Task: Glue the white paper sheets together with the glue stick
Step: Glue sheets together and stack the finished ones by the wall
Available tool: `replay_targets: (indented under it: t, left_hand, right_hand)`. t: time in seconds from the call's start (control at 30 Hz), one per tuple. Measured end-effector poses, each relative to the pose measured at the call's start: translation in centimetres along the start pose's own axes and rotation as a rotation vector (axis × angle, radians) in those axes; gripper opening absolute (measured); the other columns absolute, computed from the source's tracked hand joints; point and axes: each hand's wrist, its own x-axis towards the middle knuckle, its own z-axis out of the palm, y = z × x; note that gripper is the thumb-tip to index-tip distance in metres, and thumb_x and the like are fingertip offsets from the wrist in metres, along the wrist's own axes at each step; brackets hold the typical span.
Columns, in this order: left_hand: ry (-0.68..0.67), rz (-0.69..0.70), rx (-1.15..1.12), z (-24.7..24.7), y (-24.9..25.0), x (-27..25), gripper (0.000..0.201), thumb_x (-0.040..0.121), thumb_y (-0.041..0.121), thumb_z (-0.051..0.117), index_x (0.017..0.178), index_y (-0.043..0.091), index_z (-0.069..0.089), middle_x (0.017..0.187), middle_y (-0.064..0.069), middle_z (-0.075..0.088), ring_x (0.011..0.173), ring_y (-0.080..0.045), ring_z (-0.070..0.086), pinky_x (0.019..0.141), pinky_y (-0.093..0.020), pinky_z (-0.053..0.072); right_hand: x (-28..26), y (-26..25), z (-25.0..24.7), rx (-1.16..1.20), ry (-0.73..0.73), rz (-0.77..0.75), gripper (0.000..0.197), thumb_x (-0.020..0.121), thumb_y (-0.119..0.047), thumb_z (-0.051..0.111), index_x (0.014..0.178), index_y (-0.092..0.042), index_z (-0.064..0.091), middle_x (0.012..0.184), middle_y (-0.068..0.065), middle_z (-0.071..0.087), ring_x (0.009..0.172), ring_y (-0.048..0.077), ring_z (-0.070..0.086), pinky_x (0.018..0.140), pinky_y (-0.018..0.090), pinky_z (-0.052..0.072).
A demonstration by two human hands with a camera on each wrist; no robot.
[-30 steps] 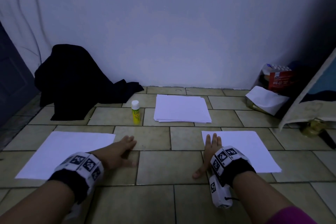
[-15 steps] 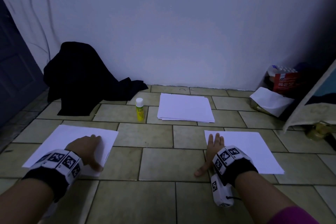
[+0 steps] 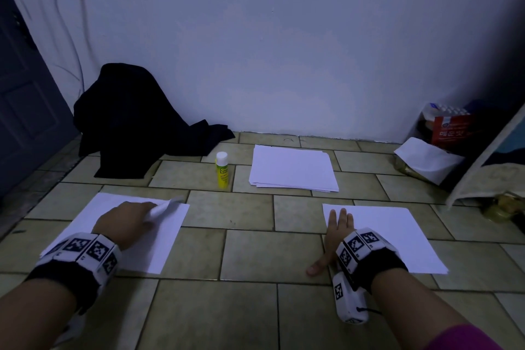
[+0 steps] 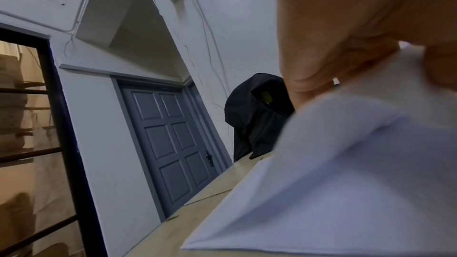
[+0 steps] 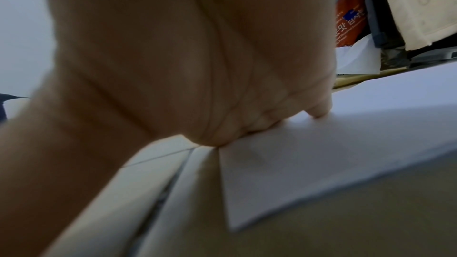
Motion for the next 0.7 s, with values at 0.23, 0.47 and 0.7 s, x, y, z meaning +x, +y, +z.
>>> replay_targets:
  t: [0.23, 0.47, 0.7]
  left_hand:
    - [0.323, -0.026, -0.109, -1.8, -0.2, 0.2, 0.038, 0.082, -0.002, 0.057, 0.119, 0.007, 0.063, 0.079, -0.015, 0.065, 0.066, -0.031, 0.061, 0.055, -0.028, 0.034]
    - [0.54, 0.106, 0.0, -5.2, 4.3, -1.3, 0.038, 0.054, -0.007, 0.079, 0.09, -0.005, 0.065, 0.061, -0.02, 0.058, 0.046, -0.034, 0.054, 0.049, -0.029, 0.031]
    - [0.292, 0.238, 0.116, -4.2, 14.0, -4.0, 0.042, 0.087, 0.046, 0.054, 0.119, 0.018, 0.052, 0.111, -0.005, 0.064, 0.099, -0.027, 0.06, 0.077, -0.033, 0.041]
  right_hand:
    - [-0.3, -0.1, -0.1, -0.002, 0.006, 0.004, 0.158, 0.048, -0.068, 0.08, 0.144, -0.003, -0.027, 0.153, 0.021, -0.028, 0.143, 0.038, -0.02, 0.118, 0.049, 0.002]
    - [-0.2, -0.1, -0.1, -0.015, 0.009, 0.003, 0.159, 0.047, -0.069, 0.079, 0.144, -0.004, -0.028, 0.153, 0.02, -0.028, 0.143, 0.037, -0.02, 0.118, 0.05, 0.004]
    - [-0.3, 0.0, -0.2, -0.024, 0.005, 0.005, 0.159, 0.047, -0.07, 0.079, 0.144, -0.005, -0.029, 0.153, 0.02, -0.029, 0.143, 0.038, -0.021, 0.119, 0.051, 0.004]
